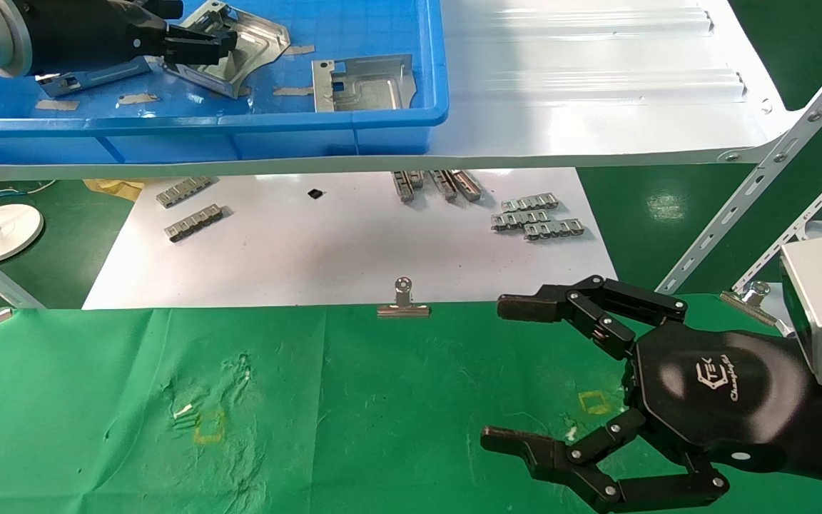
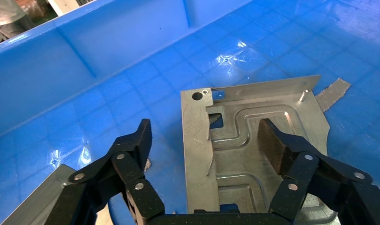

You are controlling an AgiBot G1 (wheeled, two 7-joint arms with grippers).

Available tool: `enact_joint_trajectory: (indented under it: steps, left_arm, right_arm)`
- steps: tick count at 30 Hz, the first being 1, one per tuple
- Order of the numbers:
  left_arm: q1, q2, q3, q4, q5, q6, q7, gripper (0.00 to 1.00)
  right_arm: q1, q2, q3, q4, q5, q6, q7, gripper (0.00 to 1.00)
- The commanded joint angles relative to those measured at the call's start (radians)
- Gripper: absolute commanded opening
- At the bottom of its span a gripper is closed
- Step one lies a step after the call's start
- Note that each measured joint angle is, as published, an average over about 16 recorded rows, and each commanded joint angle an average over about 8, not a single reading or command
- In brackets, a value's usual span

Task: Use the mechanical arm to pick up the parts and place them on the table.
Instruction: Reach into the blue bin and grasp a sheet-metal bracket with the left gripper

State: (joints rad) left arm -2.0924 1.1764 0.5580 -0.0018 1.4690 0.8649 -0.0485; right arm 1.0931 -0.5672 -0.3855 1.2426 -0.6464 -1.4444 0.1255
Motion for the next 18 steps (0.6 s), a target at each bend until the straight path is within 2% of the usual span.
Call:
enact_joint_trajectory:
  steps: [1,18]
  left_arm:
    - [-0.001,0.0,-0.001,0.003,-0.002,-0.001,-0.004,0.0]
    - [-0.01,-0.007,0.001,0.009,0.001,-0.014,-0.027,0.0]
  right_arm:
    - [0.0,0.0,0.0,0.0,0.0,0.0,0.0,1.0]
    - [0.0,0.0,0.0,0.0,0.0,0.0,0.0,1.0]
